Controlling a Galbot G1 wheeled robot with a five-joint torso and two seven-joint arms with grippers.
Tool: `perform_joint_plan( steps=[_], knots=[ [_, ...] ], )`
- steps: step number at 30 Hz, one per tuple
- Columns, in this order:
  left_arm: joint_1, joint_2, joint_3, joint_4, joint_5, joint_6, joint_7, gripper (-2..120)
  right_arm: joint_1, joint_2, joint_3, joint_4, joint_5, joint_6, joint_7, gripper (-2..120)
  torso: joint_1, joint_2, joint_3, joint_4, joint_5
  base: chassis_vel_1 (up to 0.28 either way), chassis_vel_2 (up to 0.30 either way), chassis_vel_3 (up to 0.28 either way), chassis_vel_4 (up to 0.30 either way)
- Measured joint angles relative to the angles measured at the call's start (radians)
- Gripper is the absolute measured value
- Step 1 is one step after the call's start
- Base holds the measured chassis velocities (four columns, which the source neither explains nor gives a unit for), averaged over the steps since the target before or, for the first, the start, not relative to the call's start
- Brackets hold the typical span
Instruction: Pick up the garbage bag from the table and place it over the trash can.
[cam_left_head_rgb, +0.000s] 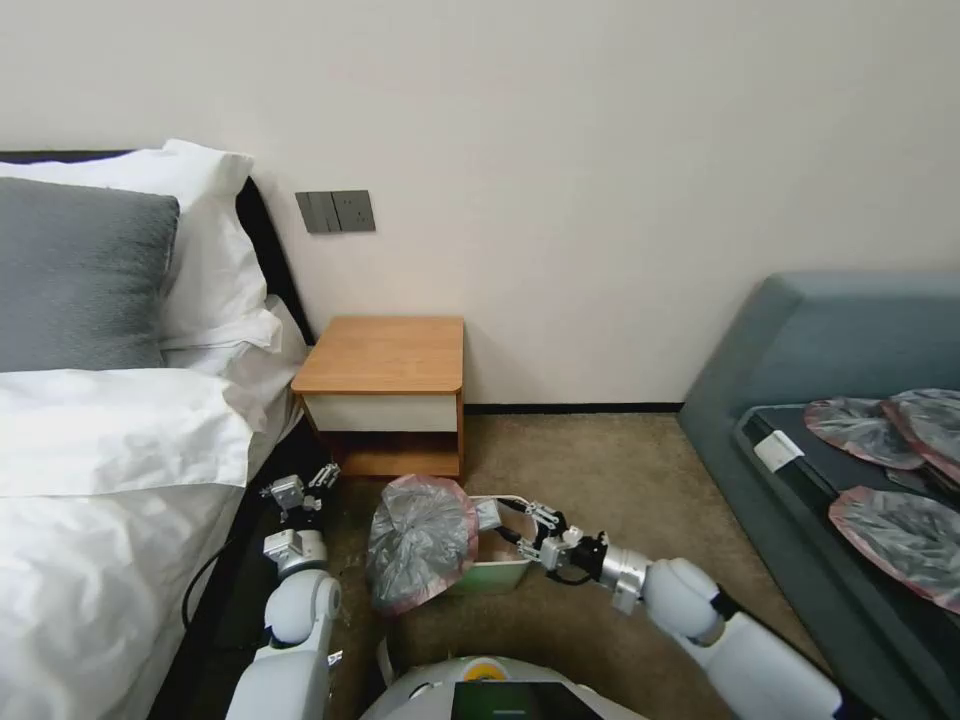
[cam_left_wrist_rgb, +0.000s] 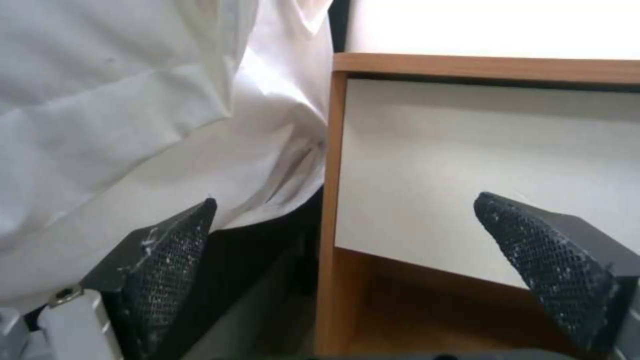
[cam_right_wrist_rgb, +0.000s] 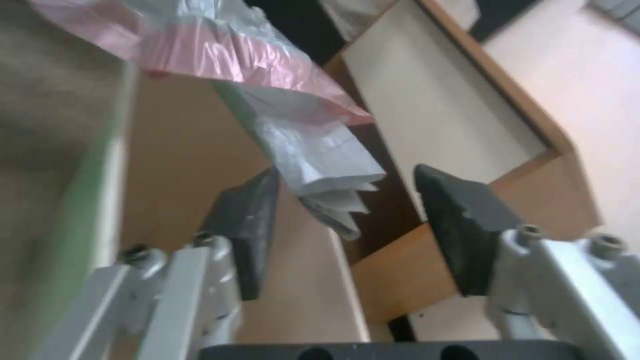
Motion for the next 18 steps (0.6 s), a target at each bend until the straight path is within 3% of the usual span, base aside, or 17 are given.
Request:
perform_joint_plan(
  steps=[5,6,8,11,15,18],
  knots=[
    [-0.002,0.006,0.001,-0.011,0.002,0.0,0.001,99,-0.031,-0.027,0.061,0.005,0.041,0.033,-0.075,76,0.0,0.0,0.0,0.0,0.0002,0.0,0.0,0.0,0.0],
    [-0.001,0.01,0.001,-0.017,0.001,0.0,0.001,99,-0.044,-0.034,0.095,0.009,0.055,0.045,-0.104,84,0.0,0.0,0.0,-0.0001,0.0001,0.0,0.0,0.0,0.0],
    [0.0,0.014,0.002,-0.022,0.001,0.001,0.001,99,-0.054,-0.04,0.119,0.013,0.063,0.052,-0.12,86,0.0,0.0,0.0,-0.0001,0.0001,0.0,0.0,0.0,0.0],
    [0.03,0.045,0.013,-0.06,-0.002,0.017,0.002,99,-0.103,-0.072,0.255,0.036,0.116,0.068,-0.16,99,0.0,0.0,0.0,-0.0002,-0.0002,0.0,0.0,0.0,0.0],
    [0.063,0.07,0.022,-0.099,-0.018,0.037,0.014,99,-0.125,-0.078,0.318,0.051,0.141,0.07,-0.173,100,0.0,0.0,0.0,-0.0001,-0.0002,0.0,0.0,0.0,0.0],
    [0.14,0.118,0.036,-0.196,-0.093,0.083,0.085,99,-0.15,-0.061,0.382,0.064,0.171,0.073,-0.179,100,0.0,0.0,0.0,0.0,-0.0005,0.0,0.0,0.0,0.0]
  ],
)
